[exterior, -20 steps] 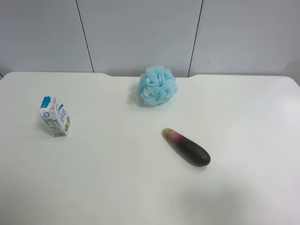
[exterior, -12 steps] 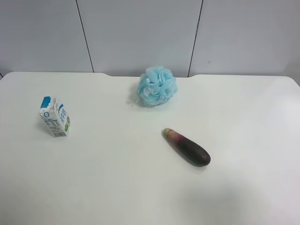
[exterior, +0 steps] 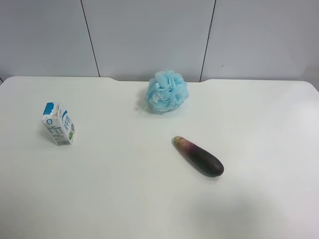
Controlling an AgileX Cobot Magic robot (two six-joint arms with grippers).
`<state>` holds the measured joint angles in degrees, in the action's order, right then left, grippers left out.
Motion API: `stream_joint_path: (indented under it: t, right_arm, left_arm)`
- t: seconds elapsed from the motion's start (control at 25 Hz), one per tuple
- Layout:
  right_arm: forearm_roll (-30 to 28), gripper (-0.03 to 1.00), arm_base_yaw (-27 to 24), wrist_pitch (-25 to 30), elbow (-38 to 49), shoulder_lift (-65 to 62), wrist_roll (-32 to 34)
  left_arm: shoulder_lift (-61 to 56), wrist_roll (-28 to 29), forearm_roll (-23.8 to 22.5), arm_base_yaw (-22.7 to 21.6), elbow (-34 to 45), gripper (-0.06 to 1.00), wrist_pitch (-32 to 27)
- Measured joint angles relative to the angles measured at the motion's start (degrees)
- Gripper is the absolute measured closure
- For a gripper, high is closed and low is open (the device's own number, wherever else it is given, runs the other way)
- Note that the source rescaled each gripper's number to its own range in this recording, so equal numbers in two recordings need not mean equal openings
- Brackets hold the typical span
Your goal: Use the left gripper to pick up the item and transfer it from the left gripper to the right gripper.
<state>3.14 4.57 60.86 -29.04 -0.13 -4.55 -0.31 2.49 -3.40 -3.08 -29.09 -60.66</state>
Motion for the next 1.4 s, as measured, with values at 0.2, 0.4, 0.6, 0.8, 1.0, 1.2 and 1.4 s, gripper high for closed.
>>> stream_joint_path:
  t: [0.2, 0.4, 0.6, 0.8, 1.0, 1.2, 1.4]
  right_arm:
    - [0.0, -0.03, 0.0, 0.0, 0.0, 0.0, 0.0]
    - [0.0, -0.03, 0.0, 0.0, 0.0, 0.0, 0.0]
    - [0.0, -0.03, 0.0, 0.0, 0.0, 0.0, 0.0]
    - [0.0, -0.03, 0.0, 0.0, 0.0, 0.0, 0.0]
    - [0.0, -0.03, 0.0, 0.0, 0.0, 0.0, 0.0]
    - [0.0, -0.03, 0.0, 0.0, 0.0, 0.0, 0.0]
    - [0.0, -0.03, 0.0, 0.0, 0.0, 0.0, 0.0]
  left_arm:
    - [6.3, -0.1, 0.5, 0.0, -2.5, 0.11, -1.6]
    - [23.7, -2.1, 2.7, 0.0, -9.8, 0.07, -3.5]
    - [38.9, -4.5, 5.0, 0.0, -15.7, -0.04, -2.2]
    - [56.9, -5.5, 7.3, 0.0, -24.1, -0.05, -0.7]
    - [73.3, -6.1, 8.5, 0.0, -31.3, -0.05, 0.2]
    - [83.7, -6.1, 9.9, 1.5, -35.3, -0.05, 2.2]
    - [90.9, -5.9, 10.5, 4.0, -37.7, -0.05, 4.9]
